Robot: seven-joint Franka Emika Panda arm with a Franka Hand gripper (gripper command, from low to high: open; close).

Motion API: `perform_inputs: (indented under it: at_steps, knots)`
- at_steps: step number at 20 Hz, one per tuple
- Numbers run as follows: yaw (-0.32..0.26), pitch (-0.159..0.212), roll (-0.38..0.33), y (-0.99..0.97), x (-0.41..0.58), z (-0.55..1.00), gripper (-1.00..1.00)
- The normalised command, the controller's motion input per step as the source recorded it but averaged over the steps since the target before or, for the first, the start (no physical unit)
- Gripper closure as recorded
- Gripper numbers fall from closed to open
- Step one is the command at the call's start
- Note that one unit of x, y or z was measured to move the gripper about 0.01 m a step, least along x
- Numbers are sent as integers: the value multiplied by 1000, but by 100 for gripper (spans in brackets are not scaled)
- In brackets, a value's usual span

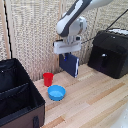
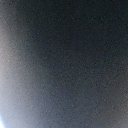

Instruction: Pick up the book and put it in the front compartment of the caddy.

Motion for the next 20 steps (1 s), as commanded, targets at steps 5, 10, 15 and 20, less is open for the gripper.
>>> perform_inputs:
  at_steps: [5,10,15,20]
  knots:
    - [-342,3,0,-19,0,803,100]
    - [-346,8,0,-17,0,779,100]
    - [-323,-42,0,63,-38,717,100]
    - [-293,-47,13,193,-45,599,100]
